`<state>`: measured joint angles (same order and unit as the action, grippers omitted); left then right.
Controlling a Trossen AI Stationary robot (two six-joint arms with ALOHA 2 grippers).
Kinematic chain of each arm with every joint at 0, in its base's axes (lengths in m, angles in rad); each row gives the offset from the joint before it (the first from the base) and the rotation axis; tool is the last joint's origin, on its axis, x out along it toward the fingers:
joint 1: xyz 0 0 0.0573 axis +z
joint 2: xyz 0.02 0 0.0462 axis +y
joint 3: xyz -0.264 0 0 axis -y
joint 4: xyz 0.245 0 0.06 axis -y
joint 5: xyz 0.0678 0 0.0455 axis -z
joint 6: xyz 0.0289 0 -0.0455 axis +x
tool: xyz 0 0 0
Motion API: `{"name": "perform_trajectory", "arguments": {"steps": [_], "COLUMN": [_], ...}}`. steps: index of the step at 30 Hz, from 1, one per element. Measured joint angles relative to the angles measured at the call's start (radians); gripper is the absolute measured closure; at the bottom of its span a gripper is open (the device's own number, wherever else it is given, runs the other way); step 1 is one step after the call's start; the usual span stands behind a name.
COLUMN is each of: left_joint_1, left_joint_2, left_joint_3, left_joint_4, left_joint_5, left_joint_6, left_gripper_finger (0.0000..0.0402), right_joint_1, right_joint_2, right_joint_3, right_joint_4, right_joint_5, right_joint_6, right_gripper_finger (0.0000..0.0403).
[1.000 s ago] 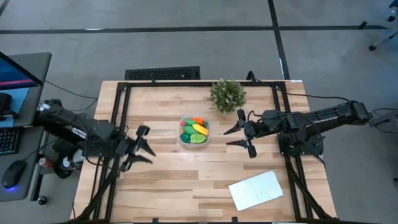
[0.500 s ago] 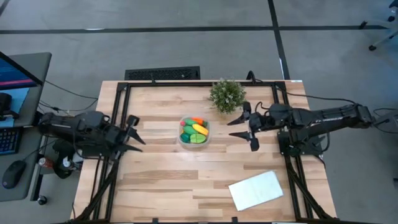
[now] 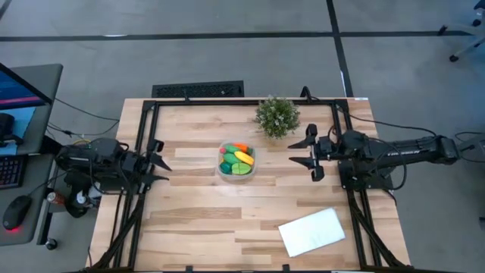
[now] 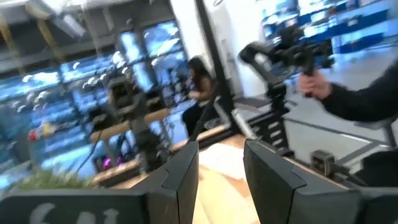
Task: Pick and placing Produce into tupperware
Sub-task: Return to Home Position
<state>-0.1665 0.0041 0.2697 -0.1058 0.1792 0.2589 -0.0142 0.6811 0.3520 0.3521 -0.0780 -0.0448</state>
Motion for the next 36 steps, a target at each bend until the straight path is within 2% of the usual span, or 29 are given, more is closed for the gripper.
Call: {"name": "perform_trajectory", "arguments": {"steps": [3,10,16,20,27,30,33,36], "left_joint_1": [0.000,0.021,0.083,0.120,0.145,0.144,0.144,0.144], "left_joint_2": [0.002,-0.003,-0.003,0.000,0.000,-0.002,-0.003,-0.002], "left_joint_3": [0.002,0.002,0.002,0.003,0.002,-0.022,-0.069,-0.140], "left_joint_4": [0.027,0.042,0.056,0.061,-0.057,-0.051,0.026,0.170], "left_joint_5": [0.031,-0.057,-0.026,0.043,0.045,0.046,0.021,0.026], "left_joint_6": [0.016,0.014,-0.010,-0.015,-0.038,-0.062,-0.082,-0.081], "left_gripper_finger": [0.0284,0.0284,0.0284,0.0284,0.0284,0.0284,0.0284,0.0284], "right_joint_1": [-0.002,-0.023,-0.031,-0.051,-0.061,-0.061,-0.061,-0.054], "right_joint_2": [-0.023,-0.057,-0.053,-0.053,-0.044,-0.038,-0.038,-0.038], "right_joint_3": [-0.016,-0.034,-0.034,-0.035,-0.035,-0.035,-0.035,-0.035], "right_joint_4": [0.004,0.002,0.006,0.016,0.001,0.004,0.006,0.004], "right_joint_5": [0.000,0.000,0.000,0.000,-0.001,-0.001,-0.001,-0.001], "right_joint_6": [-0.006,-0.004,-0.014,-0.016,-0.024,-0.025,-0.018,-0.008], "right_gripper_finger": [0.0225,0.0226,0.0223,0.0224,0.0225,0.0226,0.0227,0.0226]}}
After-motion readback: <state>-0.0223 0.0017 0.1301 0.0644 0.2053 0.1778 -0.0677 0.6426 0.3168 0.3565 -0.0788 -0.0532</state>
